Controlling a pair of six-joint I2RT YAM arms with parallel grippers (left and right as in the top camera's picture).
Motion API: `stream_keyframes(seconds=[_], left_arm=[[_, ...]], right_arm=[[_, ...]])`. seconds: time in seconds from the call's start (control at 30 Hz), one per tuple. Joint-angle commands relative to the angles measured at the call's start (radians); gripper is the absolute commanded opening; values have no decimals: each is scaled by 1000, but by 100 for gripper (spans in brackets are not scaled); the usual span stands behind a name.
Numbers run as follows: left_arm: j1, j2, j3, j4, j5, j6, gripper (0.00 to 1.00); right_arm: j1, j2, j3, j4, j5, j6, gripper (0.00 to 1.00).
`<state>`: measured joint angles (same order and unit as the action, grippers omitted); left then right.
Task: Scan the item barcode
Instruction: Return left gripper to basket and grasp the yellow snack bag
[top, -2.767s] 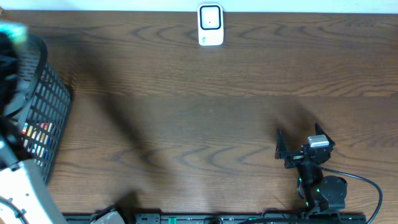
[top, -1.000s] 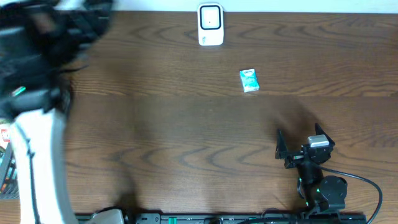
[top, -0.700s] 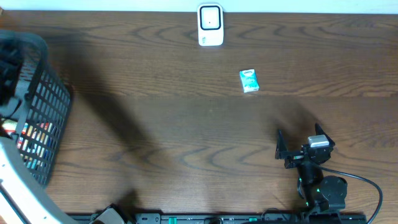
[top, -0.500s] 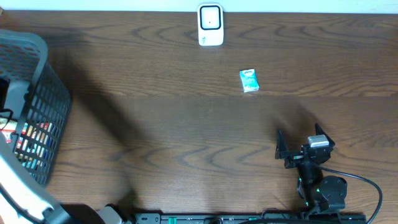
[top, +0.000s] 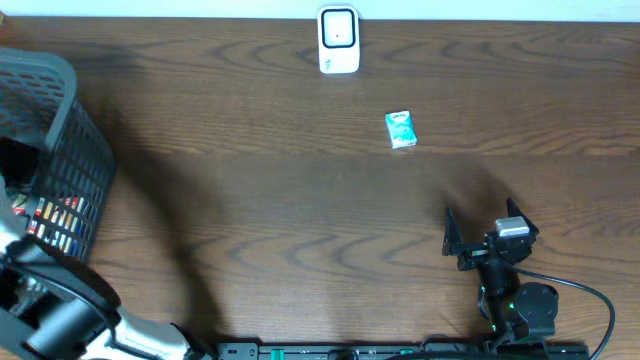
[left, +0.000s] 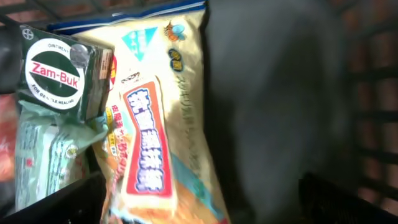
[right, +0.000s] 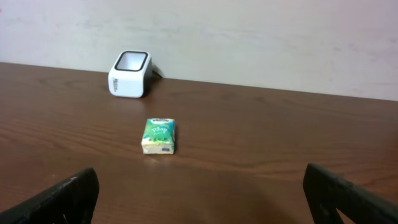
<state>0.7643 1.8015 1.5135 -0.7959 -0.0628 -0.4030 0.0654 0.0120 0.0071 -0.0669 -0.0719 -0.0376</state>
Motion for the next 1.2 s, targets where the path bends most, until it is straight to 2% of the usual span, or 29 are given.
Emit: stream_keyframes(seconds=[0.0,0.17,0.6,0.67,0.73,0.87,0.9,1.03,1.17], left_arm=[[-34,78,2,6,-148,64,98],[-103,137,2,39,-270,103,98],[-125,271,2,-20,-325,92,98],[-122,271,2,-29,-325,92,86],[-119,271,2,-39,-325,92,65],[-112,270,2,-65,-325,92,13],[-109,267,3,-71,-325,92,7],[-102,189,31,-90,-324,71,7],[-102,14,56,-77,-323,-114,7]], right_arm=[[-6,-5,-2,-4,-2,-8,99],[-6,-5,-2,-4,-2,-8,99],[-6,-5,-2,-4,-2,-8,99],[-6,-5,-2,-4,-2,-8,99],[-6,-5,-2,-4,-2,-8,99],[-6,-5,-2,-4,-2,-8,99],[-6,-5,-2,-4,-2,-8,99],[-6,-5,-2,-4,-2,-8,99],[-6,-5,-2,-4,-2,-8,99]])
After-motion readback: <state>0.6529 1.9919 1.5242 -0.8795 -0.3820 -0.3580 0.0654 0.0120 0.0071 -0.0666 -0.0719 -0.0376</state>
